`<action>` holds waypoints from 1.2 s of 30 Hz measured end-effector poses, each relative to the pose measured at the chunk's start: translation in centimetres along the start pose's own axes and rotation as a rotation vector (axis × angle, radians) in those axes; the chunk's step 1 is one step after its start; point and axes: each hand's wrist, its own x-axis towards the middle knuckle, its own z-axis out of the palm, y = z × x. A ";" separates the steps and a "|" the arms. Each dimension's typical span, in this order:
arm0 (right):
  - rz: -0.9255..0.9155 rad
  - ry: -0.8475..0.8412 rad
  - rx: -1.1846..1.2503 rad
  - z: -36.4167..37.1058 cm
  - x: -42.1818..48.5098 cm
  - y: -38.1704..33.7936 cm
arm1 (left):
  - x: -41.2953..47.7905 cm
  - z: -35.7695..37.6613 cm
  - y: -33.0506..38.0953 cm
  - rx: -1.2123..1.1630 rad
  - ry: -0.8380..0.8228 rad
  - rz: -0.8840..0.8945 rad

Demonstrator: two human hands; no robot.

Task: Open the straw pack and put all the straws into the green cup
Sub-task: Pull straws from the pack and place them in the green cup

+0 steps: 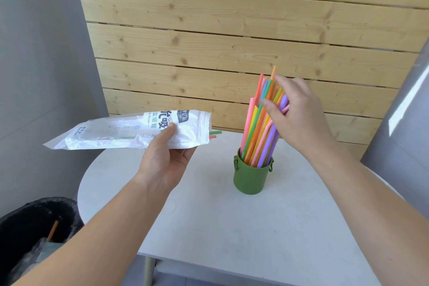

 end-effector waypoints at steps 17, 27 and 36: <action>-0.016 0.053 -0.075 0.3 -1.1 0.2 | -0.3 0.0 0.1 -0.005 -0.001 -0.010; -0.033 -0.097 -0.279 1.2 -4.5 -0.2 | -0.9 0.5 0.3 -0.009 -0.045 -0.005; 0.000 -0.088 -0.010 0.4 -4.8 -0.4 | -1.4 0.9 0.5 -0.022 -0.077 -0.014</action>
